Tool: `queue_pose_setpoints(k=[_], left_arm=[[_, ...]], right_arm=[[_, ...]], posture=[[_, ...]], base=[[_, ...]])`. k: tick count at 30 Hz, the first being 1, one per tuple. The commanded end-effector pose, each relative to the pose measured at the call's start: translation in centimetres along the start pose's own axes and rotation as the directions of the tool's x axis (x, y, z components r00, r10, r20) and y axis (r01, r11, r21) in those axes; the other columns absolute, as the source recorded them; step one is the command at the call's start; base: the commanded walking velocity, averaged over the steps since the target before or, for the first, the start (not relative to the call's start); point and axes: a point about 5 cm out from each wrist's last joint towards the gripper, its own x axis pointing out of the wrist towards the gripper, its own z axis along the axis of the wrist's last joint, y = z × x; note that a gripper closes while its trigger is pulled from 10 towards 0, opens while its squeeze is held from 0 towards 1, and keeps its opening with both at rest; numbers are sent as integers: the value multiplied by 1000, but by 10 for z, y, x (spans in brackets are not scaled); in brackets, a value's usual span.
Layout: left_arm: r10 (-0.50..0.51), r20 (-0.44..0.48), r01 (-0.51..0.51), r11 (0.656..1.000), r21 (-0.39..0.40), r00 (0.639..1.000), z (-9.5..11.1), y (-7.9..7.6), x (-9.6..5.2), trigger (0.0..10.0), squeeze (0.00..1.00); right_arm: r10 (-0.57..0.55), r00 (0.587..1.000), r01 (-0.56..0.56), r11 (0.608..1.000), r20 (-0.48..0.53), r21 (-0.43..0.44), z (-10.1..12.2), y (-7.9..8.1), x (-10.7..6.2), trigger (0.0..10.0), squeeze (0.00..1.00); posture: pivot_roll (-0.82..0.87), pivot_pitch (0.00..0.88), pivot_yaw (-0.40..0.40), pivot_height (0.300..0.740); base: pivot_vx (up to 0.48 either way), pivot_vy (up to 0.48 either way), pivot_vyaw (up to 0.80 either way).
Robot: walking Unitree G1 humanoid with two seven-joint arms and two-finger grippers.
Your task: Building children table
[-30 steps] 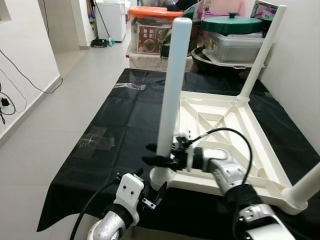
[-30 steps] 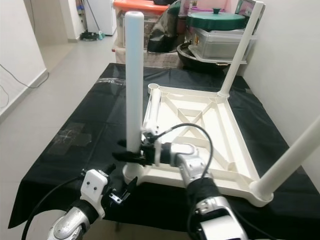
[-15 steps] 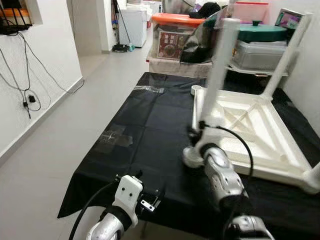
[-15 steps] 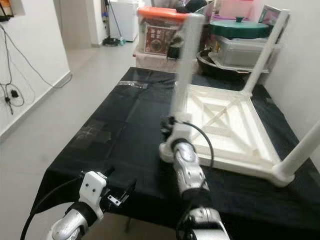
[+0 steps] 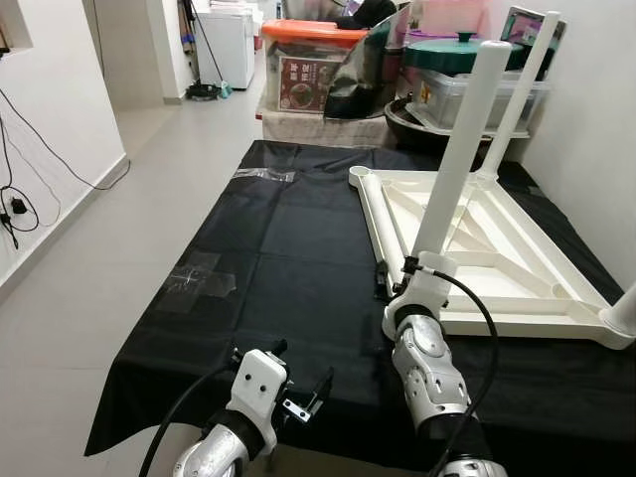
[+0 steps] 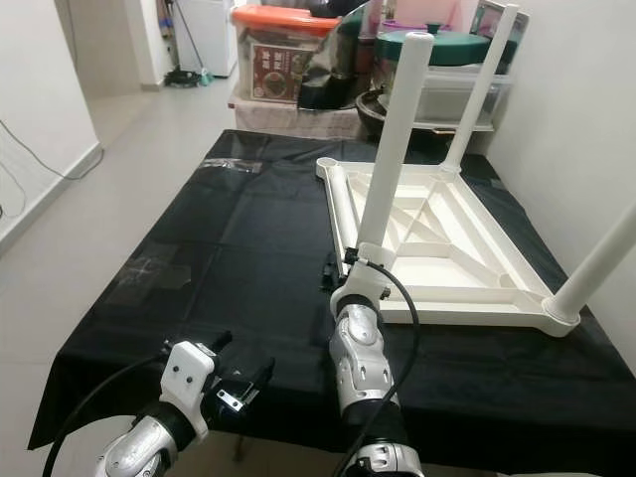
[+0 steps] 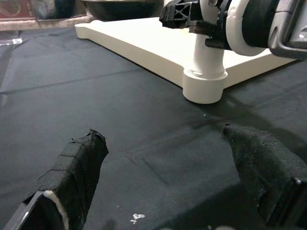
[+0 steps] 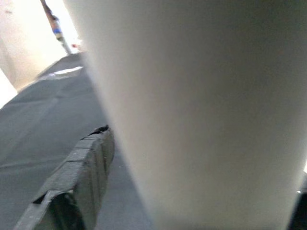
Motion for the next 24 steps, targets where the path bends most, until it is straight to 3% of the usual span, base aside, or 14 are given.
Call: queue_pose_setpoints(k=[1,4,5,8,9,11,13,14,15,16,17,19,21,24], left_arm=[[-4,-5,4,1000,-9,1000,0,-1,0,10000,0],[-4,-5,4,1000,-9,1000,0,-1,0,10000,0],[-5,-4,5,1000,-9,1000,0,-1,1,10000,0],[-5,-4,5,1000,-9,1000,0,-1,1,10000,0],[-5,-3,5,1000,-9,1000,0,-1,1,10000,0],[-5,-3,5,1000,-9,1000,0,-1,1,10000,0],[-4,-2,4,1000,-7,1000,1,-1,2,10000,0],[-4,-1,4,1000,-6,1000,1,-1,2,10000,0],[-4,-1,4,1000,-6,1000,1,-1,2,10000,0],[-3,-1,3,1000,-5,1000,1,0,2,10000,0],[-3,-1,3,1000,-5,1000,1,0,2,10000,0],[-1,0,1,1000,-2,1000,1,0,2,10000,0],[-1,0,1,1000,-2,1000,1,0,2,10000,0],[0,0,0,1000,-1,1000,1,0,2,10000,0]], right_arm=[[131,990,-132,991,46,20,10,8,6,10000,0],[217,975,-219,975,49,24,14,10,8,10000,0],[384,923,-384,923,15,15,16,12,11,10000,0],[384,923,-384,923,15,15,16,12,11,10000,0],[538,842,-538,843,-35,18,19,11,11,10000,0],[538,842,-538,843,-35,18,19,11,11,10000,0],[849,509,-849,522,-143,81,30,8,-2,10000,0],[906,391,-904,411,-164,114,33,7,-9,10000,0],[906,391,-904,411,-164,114,33,7,-9,10000,0],[941,278,-944,305,-191,127,34,9,-15,10000,0],[941,278,-944,305,-191,127,34,9,-15,10000,0],[960,152,-975,184,-237,123,32,18,-21,10000,0],[960,152,-975,184,-237,123,32,18,-21,10000,0],[961,104,-983,138,-257,120,30,23,-23,10000,0]], posture=[[103,0,-69,740],[103,0,-69,740],[105,0,-69,740],[105,0,-69,740],[105,0,-69,740],[105,0,-69,740],[105,0,-72,740],[105,0,-72,740],[105,0,-72,740],[111,0,-75,740],[111,0,-75,740],[115,0,-74,740],[115,0,-74,740],[115,0,-74,740]], base=[[0,0,0],[0,0,0],[0,0,0],[0,0,0],[0,0,0],[0,0,0],[0,0,0],[0,0,0],[0,0,0],[0,0,0],[0,0,0],[0,0,0],[0,0,0],[0,0,0]])
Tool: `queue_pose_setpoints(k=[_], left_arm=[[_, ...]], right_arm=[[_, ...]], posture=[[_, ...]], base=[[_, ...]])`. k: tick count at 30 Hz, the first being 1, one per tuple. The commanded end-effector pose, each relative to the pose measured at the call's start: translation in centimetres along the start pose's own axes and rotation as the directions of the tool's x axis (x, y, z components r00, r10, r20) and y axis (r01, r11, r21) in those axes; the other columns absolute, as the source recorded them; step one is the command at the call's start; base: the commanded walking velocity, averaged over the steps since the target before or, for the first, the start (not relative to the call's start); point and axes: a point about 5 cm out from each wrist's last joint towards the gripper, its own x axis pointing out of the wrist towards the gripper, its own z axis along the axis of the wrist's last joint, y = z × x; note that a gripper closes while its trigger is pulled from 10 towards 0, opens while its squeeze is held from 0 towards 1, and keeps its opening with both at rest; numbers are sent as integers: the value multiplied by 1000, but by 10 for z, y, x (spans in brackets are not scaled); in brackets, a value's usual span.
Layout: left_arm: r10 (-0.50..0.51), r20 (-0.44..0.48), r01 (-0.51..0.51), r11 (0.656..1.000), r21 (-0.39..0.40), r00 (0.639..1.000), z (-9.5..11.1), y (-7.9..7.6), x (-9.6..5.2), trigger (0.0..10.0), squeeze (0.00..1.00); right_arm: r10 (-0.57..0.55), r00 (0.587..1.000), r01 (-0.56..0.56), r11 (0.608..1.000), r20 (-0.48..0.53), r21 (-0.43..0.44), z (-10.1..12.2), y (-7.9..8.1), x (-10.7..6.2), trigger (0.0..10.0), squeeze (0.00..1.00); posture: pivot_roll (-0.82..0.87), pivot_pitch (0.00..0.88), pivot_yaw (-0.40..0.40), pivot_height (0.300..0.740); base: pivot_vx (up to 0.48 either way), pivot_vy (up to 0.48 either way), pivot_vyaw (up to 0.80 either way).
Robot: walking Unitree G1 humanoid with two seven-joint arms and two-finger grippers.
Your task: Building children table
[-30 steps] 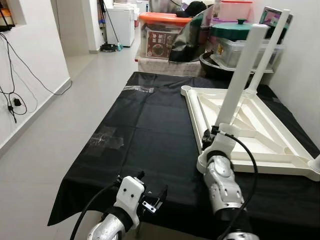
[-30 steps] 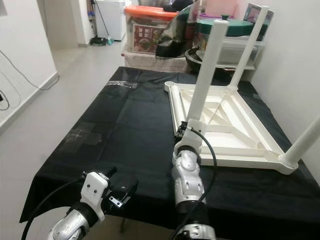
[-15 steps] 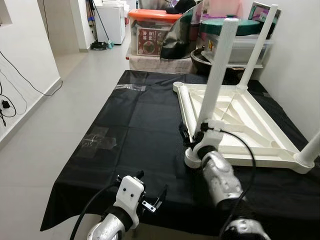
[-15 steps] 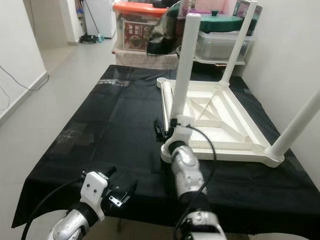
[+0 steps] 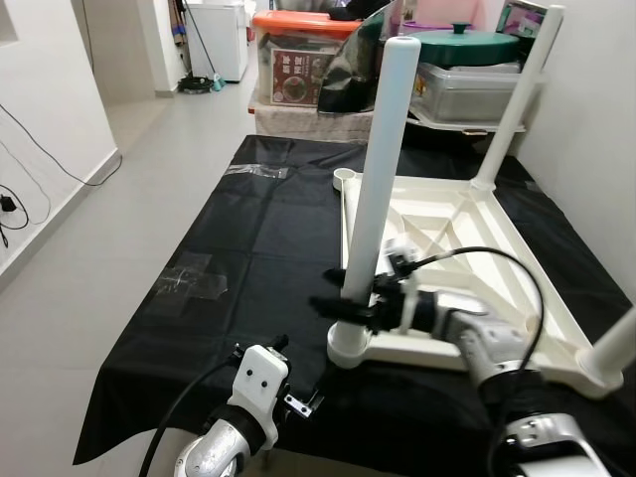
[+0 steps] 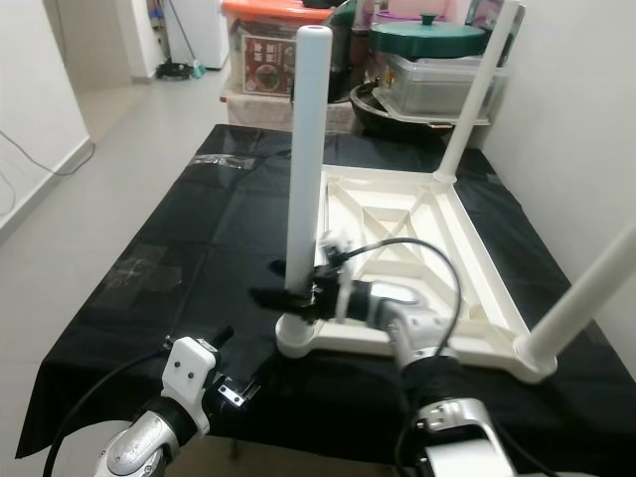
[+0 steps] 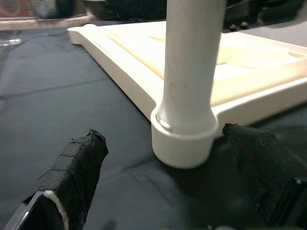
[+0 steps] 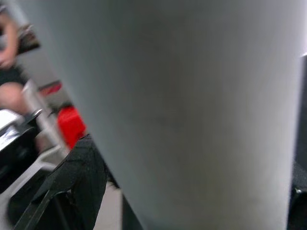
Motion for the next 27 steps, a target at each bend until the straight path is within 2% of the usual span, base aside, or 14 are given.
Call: queue_pose_setpoints(k=[1,4,5,9,12,14,16,18,19,20,22,23,24,27], left_arm=[[1,-14,-1,1000,-7,1000,-3,-1,-1,10000,0],[2,-14,-2,1000,-7,1000,-3,-1,-1,10000,0],[4,-14,-4,1000,-7,1000,-3,-1,-1,10000,0],[5,-14,-6,1000,-6,1000,-3,-1,-2,10000,0],[4,-16,-4,1000,-9,1000,-3,-1,-2,10000,0],[3,-17,-3,1000,-10,1000,-3,-1,-2,10000,0],[1,-17,-1,1000,-12,1000,-3,0,-2,10000,0],[-1,-18,1,1000,-13,1000,-3,0,-2,10000,0],[-1,-18,1,1000,-13,1000,-3,0,-2,10000,0],[-2,-19,2,1000,-13,1000,-4,0,-2,10000,0],[-3,-20,3,1000,-13,1000,-3,0,-2,10000,0],[-3,-20,3,1000,-13,1000,-3,0,-2,10000,0],[-4,-20,4,1000,-12,1000,-3,0,-2,10000,0],[-4,-20,4,1000,-11,1000,-3,0,-2,10000,0]], right_arm=[[82,995,-83,996,-49,-31,-3,4,11,10000,0],[113,991,-118,992,-78,-55,-5,6,18,9765,0],[80,993,-88,991,-87,-96,-7,4,26,0,0],[-3,997,-7,990,-77,-140,-6,-1,31,0,0],[-200,979,191,967,-41,-167,-7,-12,29,0,0],[-459,888,457,879,23,-137,-7,-29,19,0,0],[-709,702,712,698,60,-83,-9,-45,1,0,0],[-856,512,859,510,72,-49,-13,-53,-16,0,0],[-856,512,859,510,72,-49,-13,-53,-16,0,0],[-925,374,927,375,74,-1,-17,-55,-28,0,0],[-986,153,986,157,64,54,-25,-53,-45,0,0],[-986,153,986,157,64,54,-25,-53,-45,0,0],[-999,-2,997,2,51,81,-32,-47,-55,0,0],[-998,-50,995,-45,45,92,-34,-44,-58,0,0]], posture=[[116,0,-76,740],[116,0,-77,740],[119,0,-79,740],[118,0,-79,740],[113,0,-73,740],[110,0,-74,740],[108,0,-71,740],[105,0,-67,740],[105,0,-67,740],[102,0,-66,740],[104,0,-64,740],[104,0,-64,740],[107,0,-65,740],[107,0,-65,740]], base=[[0,0,0],[0,0,0],[0,0,0],[0,0,0],[0,0,0],[0,0,0],[0,0,0],[0,0,0],[0,0,0],[0,0,0],[0,0,0],[0,0,0],[0,0,0],[0,0,0]])
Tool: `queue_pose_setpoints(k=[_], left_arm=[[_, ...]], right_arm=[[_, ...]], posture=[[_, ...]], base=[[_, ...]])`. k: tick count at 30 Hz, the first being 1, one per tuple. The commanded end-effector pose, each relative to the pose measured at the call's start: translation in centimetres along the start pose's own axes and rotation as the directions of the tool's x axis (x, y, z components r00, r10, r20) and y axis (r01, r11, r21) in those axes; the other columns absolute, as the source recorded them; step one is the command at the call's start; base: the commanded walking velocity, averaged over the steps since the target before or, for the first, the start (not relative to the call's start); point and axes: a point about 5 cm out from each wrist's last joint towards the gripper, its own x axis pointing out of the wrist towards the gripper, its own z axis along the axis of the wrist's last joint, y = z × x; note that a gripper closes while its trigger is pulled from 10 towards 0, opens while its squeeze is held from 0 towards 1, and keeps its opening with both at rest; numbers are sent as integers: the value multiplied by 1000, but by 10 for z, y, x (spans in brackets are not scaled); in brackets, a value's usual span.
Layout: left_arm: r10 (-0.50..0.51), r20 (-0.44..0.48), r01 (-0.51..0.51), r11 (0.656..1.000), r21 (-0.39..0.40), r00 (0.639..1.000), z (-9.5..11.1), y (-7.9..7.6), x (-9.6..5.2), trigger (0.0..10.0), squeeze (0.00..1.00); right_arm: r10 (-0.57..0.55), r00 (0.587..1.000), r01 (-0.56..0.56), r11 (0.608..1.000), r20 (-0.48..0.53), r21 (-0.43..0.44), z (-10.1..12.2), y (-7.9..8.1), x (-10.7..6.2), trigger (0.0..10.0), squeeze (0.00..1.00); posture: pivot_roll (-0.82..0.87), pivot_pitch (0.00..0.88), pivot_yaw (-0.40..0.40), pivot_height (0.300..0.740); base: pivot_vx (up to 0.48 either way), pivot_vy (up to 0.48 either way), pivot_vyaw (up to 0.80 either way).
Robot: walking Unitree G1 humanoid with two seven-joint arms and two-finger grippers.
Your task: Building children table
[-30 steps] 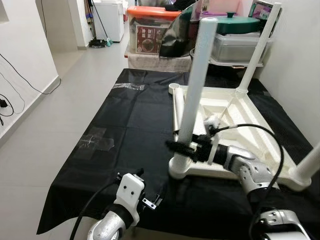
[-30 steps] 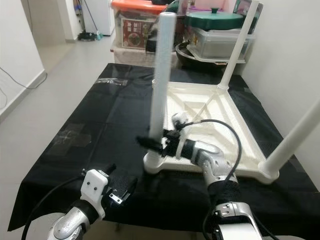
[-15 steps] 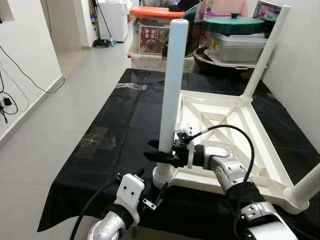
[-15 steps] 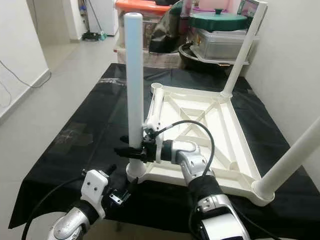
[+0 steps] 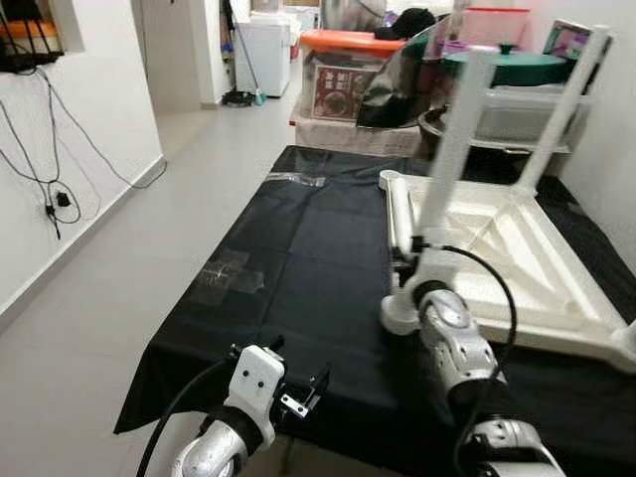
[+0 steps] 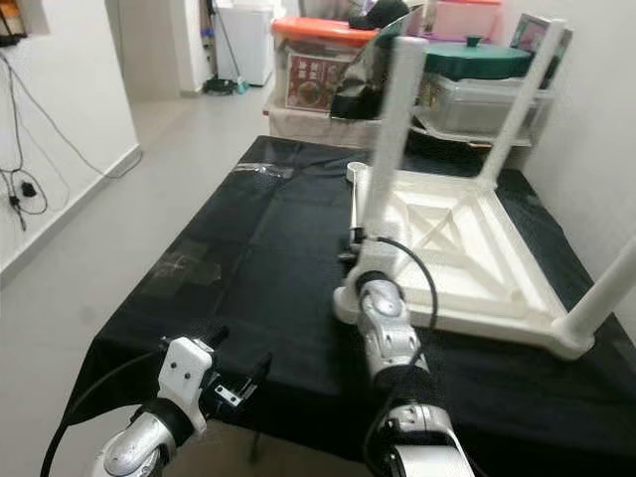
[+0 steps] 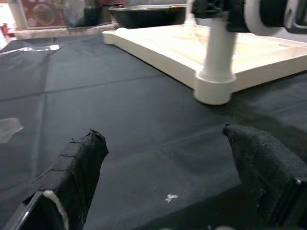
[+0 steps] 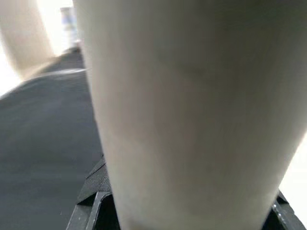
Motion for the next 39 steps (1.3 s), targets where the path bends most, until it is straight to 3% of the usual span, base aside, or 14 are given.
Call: queue_pose_setpoints(k=[1,5,6,7,8,9,11,12,17,18,23,29,33,39], left_arm=[[-4,-15,4,1000,-11,1000,-2,0,-1,10000,0],[-4,-16,4,1000,-10,1000,-3,0,-1,10000,0],[-4,-16,4,1000,-10,1000,-3,0,-1,10000,0],[-4,-16,3,1000,-11,1000,-3,0,-1,10000,0],[-4,-16,3,1000,-11,1000,-3,0,-1,10000,0],[-4,-16,4,1000,-12,1000,-3,-1,-2,10000,0],[-4,-17,4,1000,-12,1000,-3,-1,-2,10000,0],[-5,-18,5,1000,-13,1000,-3,-1,-2,10000,0],[-8,-20,8,1000,-15,1000,-4,-1,-2,10000,0],[-9,-20,8,1000,-15,1000,-4,-2,-2,10000,0],[-8,-23,7,1000,-16,1000,-4,-2,-2,10000,0],[-12,-25,12,1000,-20,1000,-4,-2,-3,10000,0],[-23,-23,23,999,-24,999,-4,-1,-2,10000,0],[-21,-20,20,1000,-22,1000,-3,-1,-1,10000,0]], right_arm=[[-103,992,102,995,-77,-11,-17,-11,-4,0,0],[-228,970,228,974,-87,-7,-19,-18,-9,0,0],[-274,958,275,962,-89,-7,-18,-21,-9,2039,0],[-321,944,321,947,-81,-19,-13,-26,-6,10000,0],[-321,944,321,947,-81,-19,-13,-26,-6,10000,0],[-326,943,325,945,-62,-23,-11,-27,-5,10000,306],[-328,944,327,944,-39,-28,-8,-28,-4,10000,306],[-319,948,319,947,-12,-25,-6,-28,-5,10000,1000],[-289,957,290,956,38,-40,-2,-24,-10,10000,1000],[-273,960,276,960,58,-53,-2,-23,-14,10000,0],[-222,969,233,967,107,-107,-7,-25,-29,10000,0],[-318,944,329,919,87,-218,-20,-65,-51,10000,0],[-562,827,554,805,26,-213,-21,-117,-50,10000,0],[-690,723,680,704,31,-207,-8,-148,-43,10000,0]], posture=[[107,0,-65,740],[108,0,-67,740],[106,0,-66,740],[106,0,-66,740],[106,0,-66,740],[104,0,-66,740],[104,0,-66,740],[104,0,-66,740],[102,0,-64,740],[103,0,-67,740],[100,0,-66,740],[87,0,-54,740],[76,0,-41,740],[81,0,-49,740]], base=[[0,0,0],[0,0,0],[0,0,0],[0,0,0],[0,0,0],[0,0,0],[0,0,0],[0,0,0],[0,0,0],[0,0,0],[0,0,0],[0,0,0],[0,0,0],[0,0,0]])
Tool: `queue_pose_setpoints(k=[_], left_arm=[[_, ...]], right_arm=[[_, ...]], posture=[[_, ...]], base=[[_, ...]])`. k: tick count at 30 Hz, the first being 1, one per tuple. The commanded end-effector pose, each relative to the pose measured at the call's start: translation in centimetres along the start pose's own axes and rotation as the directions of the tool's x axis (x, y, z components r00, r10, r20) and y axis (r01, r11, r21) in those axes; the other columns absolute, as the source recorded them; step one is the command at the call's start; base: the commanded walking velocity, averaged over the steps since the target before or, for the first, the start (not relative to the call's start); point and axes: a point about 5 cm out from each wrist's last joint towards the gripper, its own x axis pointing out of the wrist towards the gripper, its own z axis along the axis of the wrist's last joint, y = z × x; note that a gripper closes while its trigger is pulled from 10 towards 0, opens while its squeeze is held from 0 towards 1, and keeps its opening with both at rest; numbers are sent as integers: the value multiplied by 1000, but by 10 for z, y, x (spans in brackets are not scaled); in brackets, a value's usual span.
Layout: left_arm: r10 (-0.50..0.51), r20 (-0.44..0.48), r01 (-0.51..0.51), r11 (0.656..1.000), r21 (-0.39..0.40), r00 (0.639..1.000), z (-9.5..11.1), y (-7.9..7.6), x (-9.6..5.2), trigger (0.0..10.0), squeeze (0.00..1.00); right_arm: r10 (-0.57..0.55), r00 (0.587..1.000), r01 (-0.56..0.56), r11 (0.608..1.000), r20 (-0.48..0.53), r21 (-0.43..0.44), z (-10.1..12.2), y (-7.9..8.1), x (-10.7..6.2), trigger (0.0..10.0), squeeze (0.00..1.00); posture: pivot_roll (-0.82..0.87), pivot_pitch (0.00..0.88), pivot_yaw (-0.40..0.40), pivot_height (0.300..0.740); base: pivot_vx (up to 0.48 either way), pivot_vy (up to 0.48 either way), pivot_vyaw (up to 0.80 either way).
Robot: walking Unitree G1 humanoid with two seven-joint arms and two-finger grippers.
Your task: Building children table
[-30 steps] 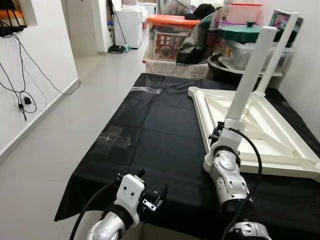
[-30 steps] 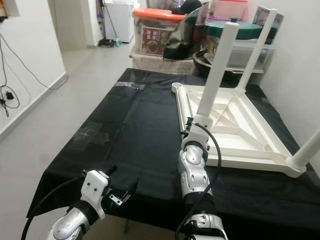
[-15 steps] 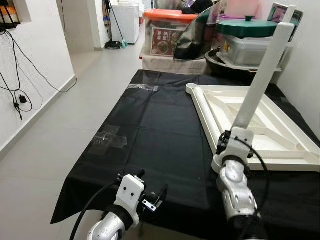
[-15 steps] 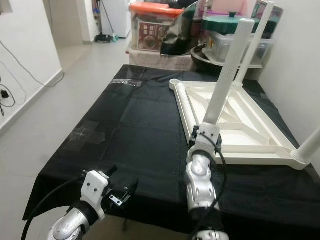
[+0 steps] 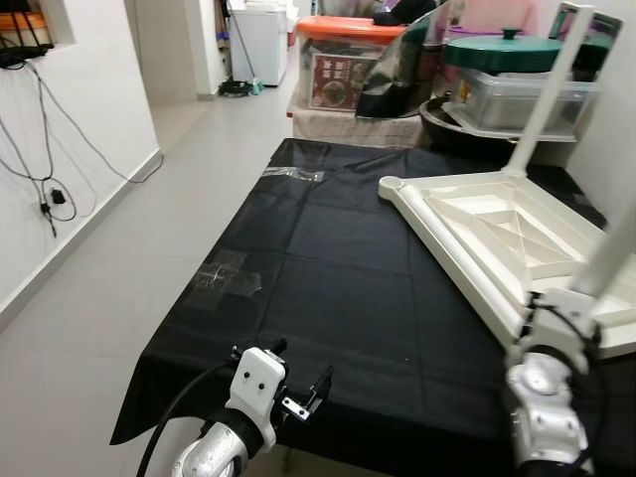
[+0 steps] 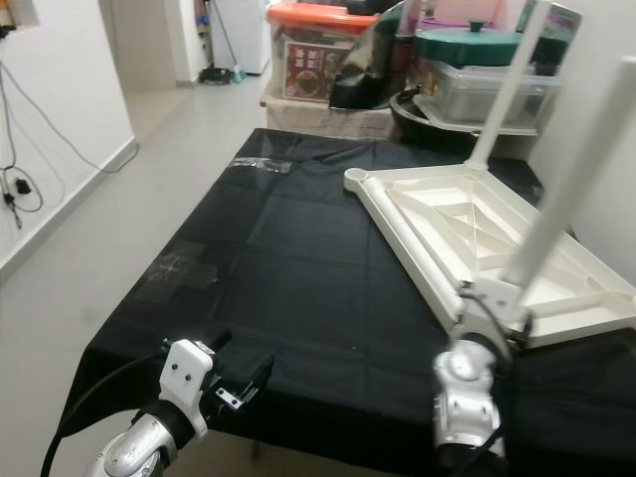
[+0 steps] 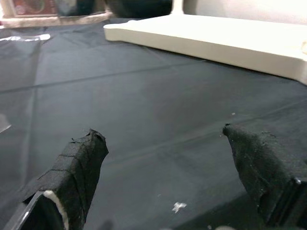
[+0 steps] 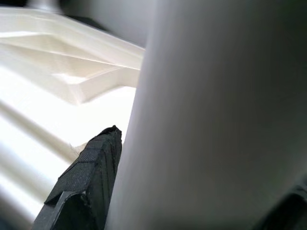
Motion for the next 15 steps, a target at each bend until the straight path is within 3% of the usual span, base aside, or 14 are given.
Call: queue_pose_setpoints(k=[1,4,6,9,10,13,15], left_arm=[[0,-15,0,1000,-6,1000,-2,0,0,10000,0],[3,-14,-3,1000,-7,1000,-2,0,0,10000,0],[3,-14,-3,1000,-7,1000,-2,1,0,10000,0],[2,-14,-2,1000,-8,1000,-2,1,0,10000,0],[1,-15,-1,1000,-7,1000,-2,1,0,10000,0],[1,-15,-1,1000,-7,1000,-2,1,0,10000,0],[0,-15,0,1000,-8,1000,-2,1,0,10000,0]], right_arm=[[-95,994,96,995,-56,10,-3,-13,10,10000,0],[-103,994,104,994,-28,33,5,-16,14,10000,0],[-19,999,17,998,33,55,15,-3,3,10000,0],[22,999,-26,997,49,67,18,4,-4,10000,0],[79,996,-81,994,34,74,15,12,-19,10000,0],[120,992,-122,989,22,83,13,17,-30,10000,0],[233,972,-233,971,16,61,7,19,-59,10000,0]], posture=[[79,0,-49,740],[79,0,-50,740],[75,0,-48,740],[75,0,-48,740],[78,0,-50,740],[78,0,-50,740],[68,0,-40,740]], base=[[0,0,0],[0,0,0],[0,0,0],[0,0,0],[0,0,0],[0,0,0],[0,0,0]])
